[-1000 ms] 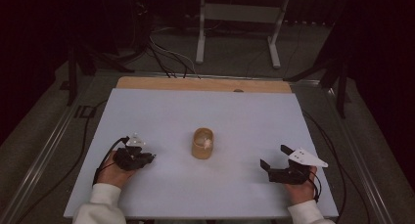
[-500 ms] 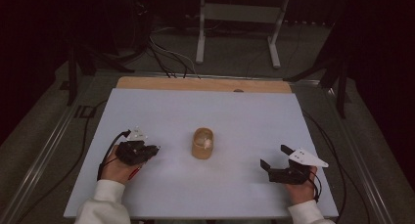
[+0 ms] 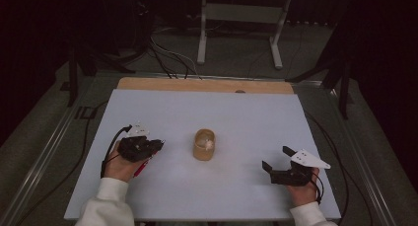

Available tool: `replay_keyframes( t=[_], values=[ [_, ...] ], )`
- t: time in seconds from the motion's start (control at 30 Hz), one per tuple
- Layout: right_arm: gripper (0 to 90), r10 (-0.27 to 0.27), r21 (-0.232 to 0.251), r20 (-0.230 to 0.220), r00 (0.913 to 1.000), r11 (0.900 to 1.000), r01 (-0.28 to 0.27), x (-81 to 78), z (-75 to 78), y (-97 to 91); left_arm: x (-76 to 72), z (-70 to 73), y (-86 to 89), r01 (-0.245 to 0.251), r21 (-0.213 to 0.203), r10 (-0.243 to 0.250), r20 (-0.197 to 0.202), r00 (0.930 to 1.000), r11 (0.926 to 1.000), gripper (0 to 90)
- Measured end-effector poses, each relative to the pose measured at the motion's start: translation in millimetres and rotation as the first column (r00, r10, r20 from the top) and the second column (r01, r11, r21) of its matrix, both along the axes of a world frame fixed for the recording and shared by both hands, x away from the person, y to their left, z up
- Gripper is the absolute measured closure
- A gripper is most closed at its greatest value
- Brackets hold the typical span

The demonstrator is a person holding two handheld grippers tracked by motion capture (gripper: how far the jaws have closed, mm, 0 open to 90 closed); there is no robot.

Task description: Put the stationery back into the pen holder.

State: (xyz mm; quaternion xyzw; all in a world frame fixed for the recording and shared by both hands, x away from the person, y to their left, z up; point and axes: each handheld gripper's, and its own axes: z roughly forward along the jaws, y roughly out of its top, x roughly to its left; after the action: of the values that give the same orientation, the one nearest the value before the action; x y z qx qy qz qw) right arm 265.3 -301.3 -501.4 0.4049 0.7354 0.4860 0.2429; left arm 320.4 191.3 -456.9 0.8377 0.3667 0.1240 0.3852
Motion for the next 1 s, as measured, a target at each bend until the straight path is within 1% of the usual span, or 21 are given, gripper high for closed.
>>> replay_keyframes(
  t=[0.1,0.13,0.17,0.27,0.4,0.57,0.63,0.67,0.77,0.83,1.0],
  values=[
    [1.7,0.0,0.0,0.0,1.0,1.0,0.0,0.0,0.0,0.0,2.3,3.9,-3.0,0.003,-0.001,-0.003,0.007,1.0,1.0,81.0],
    [1.7,0.0,0.0,0.0,1.0,1.0,0.0,0.0,0.0,0.0,3.2,5.1,-4.2,0.0,-0.012,0.001,0.01,0.9999,0.9999,81.0],
    [1.7,0.0,0.0,0.001,1.0,1.0,0.0,0.0,0.0,0.0,4.3,6.7,-4.6,0.004,-0.01,-0.004,0.013,0.9999,0.9999,81.0],
    [1.7,0.001,0.0,0.001,1.0,1.0,-0.001,0.0,0.1,-0.1,6.4,10.7,-7.9,0.006,-0.024,-0.005,0.022,0.9997,0.9997,81.0],
    [1.7,0.001,0.001,0.001,1.0,1.0,-0.001,0.0,0.1,-0.1,8.5,15.2,-12.1,0.013,-0.031,-0.012,0.03,0.9995,0.9994,81.0],
    [1.7,0.001,0.001,0.001,1.0,1.0,-0.001,0.1,0.1,-0.2,11.1,19.6,-17.8,0.019,-0.043,-0.018,0.038,0.9991,0.9989,81.0],
    [1.7,0.001,0.001,0.002,1.0,1.0,-0.001,0.1,0.1,-0.2,12.3,21.6,-19.9,0.027,-0.039,-0.025,0.045,0.9987,0.9989,81.0],
    [1.7,0.001,0.001,0.002,1.0,1.0,-0.001,0.1,0.1,-0.2,12.4,22.4,-21.4,0.025,-0.047,-0.022,0.046,0.9987,0.9986,81.0],
    [1.7,0.002,0.001,0.002,1.0,1.0,-0.002,0.1,0.1,-0.3,13.9,25.1,-24.7,0.032,-0.051,-0.029,0.053,0.9982,0.9982,81.0],
    [1.7,0.002,0.001,0.002,1.0,1.0,-0.002,0.1,0.1,-0.2,14.7,26.0,-26.8,0.035,-0.063,-0.032,0.055,0.998,0.9974,81.0],
    [1.7,0.003,0.002,0.001,1.0,1.0,-0.003,0.2,0.1,-0.3,15.8,28.1,-29.8,0.04,-0.07,-0.036,0.061,0.9975,0.9968,80.9]
  ],
)
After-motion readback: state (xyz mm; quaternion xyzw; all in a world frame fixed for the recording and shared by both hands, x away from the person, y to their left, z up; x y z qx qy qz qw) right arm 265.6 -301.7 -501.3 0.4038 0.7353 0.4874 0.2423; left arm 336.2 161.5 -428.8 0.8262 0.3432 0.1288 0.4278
